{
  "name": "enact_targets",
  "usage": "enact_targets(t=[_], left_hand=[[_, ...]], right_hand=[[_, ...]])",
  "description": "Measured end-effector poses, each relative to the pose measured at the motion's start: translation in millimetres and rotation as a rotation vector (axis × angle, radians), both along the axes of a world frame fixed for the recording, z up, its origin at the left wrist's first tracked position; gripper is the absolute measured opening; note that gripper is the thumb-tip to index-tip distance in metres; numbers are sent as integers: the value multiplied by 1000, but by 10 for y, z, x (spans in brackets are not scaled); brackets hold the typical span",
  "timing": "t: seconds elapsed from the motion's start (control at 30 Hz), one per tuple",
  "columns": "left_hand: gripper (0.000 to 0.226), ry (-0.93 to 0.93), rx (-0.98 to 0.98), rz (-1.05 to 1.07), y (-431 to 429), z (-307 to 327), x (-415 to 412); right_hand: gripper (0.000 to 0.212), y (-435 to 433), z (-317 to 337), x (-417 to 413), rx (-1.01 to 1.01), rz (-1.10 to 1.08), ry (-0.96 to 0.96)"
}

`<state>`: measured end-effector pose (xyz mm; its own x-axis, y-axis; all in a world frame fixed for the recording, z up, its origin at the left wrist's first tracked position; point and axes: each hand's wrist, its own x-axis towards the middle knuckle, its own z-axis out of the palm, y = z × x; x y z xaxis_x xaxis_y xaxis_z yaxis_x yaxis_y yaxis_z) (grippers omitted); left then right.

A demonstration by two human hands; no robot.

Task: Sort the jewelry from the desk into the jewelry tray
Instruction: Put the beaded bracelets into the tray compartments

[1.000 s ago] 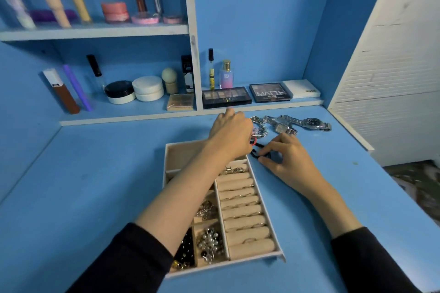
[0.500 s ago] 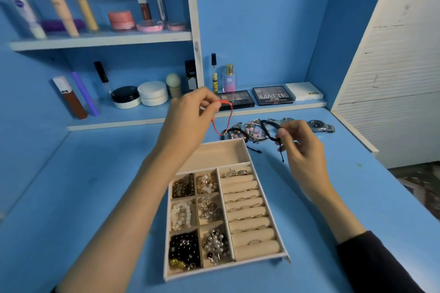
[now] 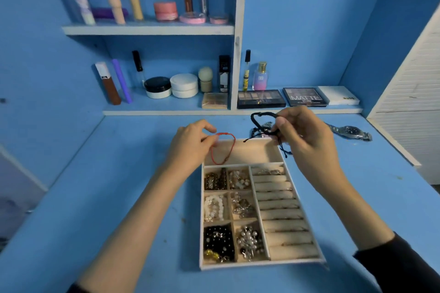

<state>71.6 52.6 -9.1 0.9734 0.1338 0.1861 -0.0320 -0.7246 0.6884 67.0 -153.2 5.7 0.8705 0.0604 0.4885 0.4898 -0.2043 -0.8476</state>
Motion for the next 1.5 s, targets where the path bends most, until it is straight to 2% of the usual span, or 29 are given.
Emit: enact_targets(t=[0.1,0.23,0.3,0.4,0.6,0.63,0.73,0.77,0.87,1.03,1.13,1.23,1.4,1.5], left_hand=[[9,-32,178,12,10,-37,-1],[17,-51,565,-9,9,-75,-5],[16,-17,607,-14,19,-56,-5],[18,33,537,-22,50,-18,-4],[15,-129,-24,137,137,-103,-33],[15,-161,-74,153,142,-123,-40],[18,-216,-174,181,145,-177,-67],[18,-229,-191,188,144,-189,-76],[18,-259,-227,196,154,-213,-80],[17,-263,-264,206,190,-242,-88],[17,-277,-277,213,216,-238,-82],[17,-271,-275,213,220,-237,-88],[17,-257,-264,204,214,-247,-87],[17,-248,-260,197,211,-252,-88]], right_hand=[[8,128,52,13,77,75,142],[9,243,76,74,182,126,327],[9,275,54,137,179,122,414],[11,321,10,230,156,146,541],[11,504,-50,307,83,226,693],[11,533,-75,315,7,212,671],[12,568,-145,348,-562,23,359],[13,570,-155,341,-654,-24,268],[16,539,-175,333,-731,-55,127],[19,455,-235,382,-871,-38,-24],[13,480,-237,372,-898,-105,4],[28,517,-233,357,-986,-157,108],[17,573,-262,327,-846,-28,225],[16,607,-241,306,-835,5,239]])
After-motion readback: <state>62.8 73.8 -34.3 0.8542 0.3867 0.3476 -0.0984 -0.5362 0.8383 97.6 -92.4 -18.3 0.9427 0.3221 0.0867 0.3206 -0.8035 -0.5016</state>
